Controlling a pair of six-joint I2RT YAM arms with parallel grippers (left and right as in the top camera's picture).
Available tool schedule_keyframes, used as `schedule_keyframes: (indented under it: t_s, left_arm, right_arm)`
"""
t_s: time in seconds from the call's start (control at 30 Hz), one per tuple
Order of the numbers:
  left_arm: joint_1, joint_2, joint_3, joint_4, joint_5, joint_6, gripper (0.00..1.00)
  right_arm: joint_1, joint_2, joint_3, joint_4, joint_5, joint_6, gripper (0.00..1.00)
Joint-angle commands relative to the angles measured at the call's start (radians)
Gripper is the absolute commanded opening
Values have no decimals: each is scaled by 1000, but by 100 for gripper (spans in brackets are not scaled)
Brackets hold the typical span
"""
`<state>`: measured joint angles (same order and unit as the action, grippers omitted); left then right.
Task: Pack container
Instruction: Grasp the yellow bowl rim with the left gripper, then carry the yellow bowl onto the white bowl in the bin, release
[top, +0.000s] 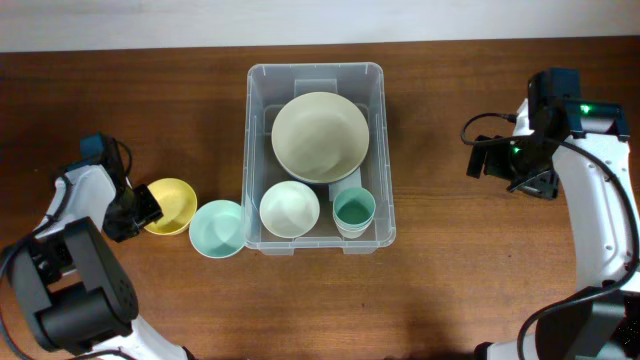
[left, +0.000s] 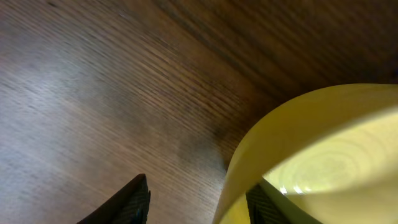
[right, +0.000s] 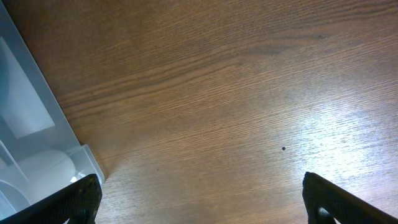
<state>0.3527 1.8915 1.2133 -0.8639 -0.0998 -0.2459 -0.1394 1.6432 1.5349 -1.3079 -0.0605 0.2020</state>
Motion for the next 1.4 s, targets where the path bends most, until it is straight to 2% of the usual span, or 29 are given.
schedule_keyframes:
  t_s: [0.0,0.07,0.1,0.13,0.5,0.63,0.83,0.93,1.07,1.3,1.37]
  left_arm:
    - [-3,14,-5,11,17,16,47]
    - [-3,14,-5,16,18,16,30]
    - [-3,14,-5,18,18,16,13]
    - [-3,14,-5,19,18,16,1]
    - [-3,-8,42,-5,54,15,0]
    - [-3,-90,113,-49,105,15,0]
    - [-14,-304,266,-147,142,16,0]
    - [-82,-409,295,-185,194,16,0]
    - [-244,-475,295,-236,194,15,0]
    - [-566,-426,294,-270,182,16,0]
    - [-615,-394,294,-275,163,16,1]
  right_arm:
    - [0,0,-3,-2,12,-8,99]
    - [0,0,-3,-2,12,-8,99]
    - [0,0,-3,-2,12,-8,99]
    - [0,0,-3,-2,12,-8,99]
    - [0,0,-3,-6,12,-8,99]
    - [0,0,-3,-5,12,-8,99]
    - [0,0,-3,-2,12,-8,99]
    - [0,0,-3,0,12,-8,99]
    - [0,0,-3,0,12,-8,99]
    - [0,0,-3,0,12,-8,99]
    - [0,0,-3,-1,12,-8,99]
